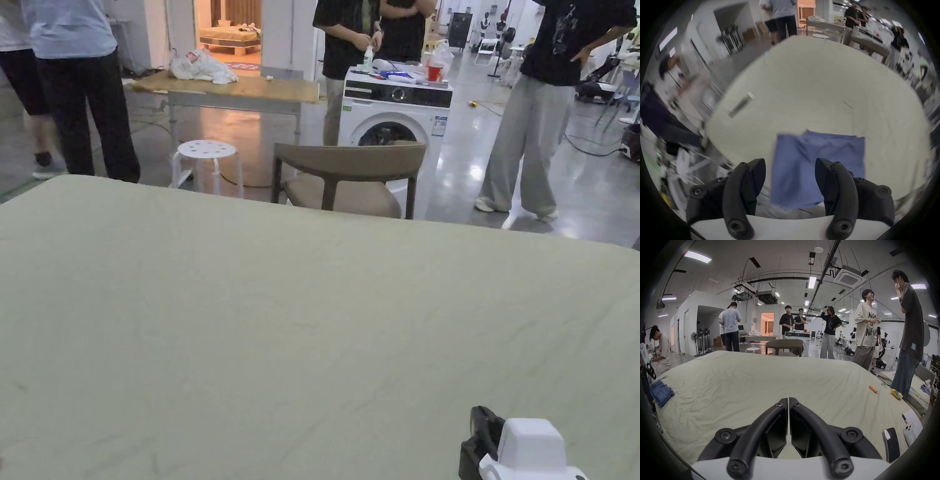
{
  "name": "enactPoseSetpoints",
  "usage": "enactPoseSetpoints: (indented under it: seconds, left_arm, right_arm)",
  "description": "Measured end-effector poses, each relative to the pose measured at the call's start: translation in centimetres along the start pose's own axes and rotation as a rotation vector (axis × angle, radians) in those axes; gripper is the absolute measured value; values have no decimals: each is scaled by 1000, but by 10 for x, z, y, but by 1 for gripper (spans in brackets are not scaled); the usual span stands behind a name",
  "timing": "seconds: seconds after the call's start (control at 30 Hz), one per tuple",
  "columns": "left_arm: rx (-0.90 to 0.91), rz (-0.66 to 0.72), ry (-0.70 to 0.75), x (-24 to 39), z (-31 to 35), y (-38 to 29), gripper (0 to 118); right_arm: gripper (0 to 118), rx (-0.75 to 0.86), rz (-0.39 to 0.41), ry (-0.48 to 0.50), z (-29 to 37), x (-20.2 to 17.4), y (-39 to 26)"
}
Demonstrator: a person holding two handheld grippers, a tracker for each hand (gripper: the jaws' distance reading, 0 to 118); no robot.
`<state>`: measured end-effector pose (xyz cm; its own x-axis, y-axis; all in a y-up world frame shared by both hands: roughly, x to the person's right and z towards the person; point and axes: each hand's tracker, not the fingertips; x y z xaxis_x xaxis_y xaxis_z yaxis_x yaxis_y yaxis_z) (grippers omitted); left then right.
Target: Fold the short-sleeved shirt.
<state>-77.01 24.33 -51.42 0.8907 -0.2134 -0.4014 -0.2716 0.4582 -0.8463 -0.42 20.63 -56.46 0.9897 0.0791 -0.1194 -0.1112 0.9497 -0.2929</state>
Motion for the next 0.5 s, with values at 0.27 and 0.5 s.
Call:
enactPoseSetpoints:
  seconds: [0.27,0.5]
  left_arm:
    - [377,3,-55,92,51,-28,67]
    - [577,-11,-383,256,74,-66,66]
  right_arm:
    - [0,9,-15,-1,-2,3,1]
    - [0,23,-41,-5,-10,1,5]
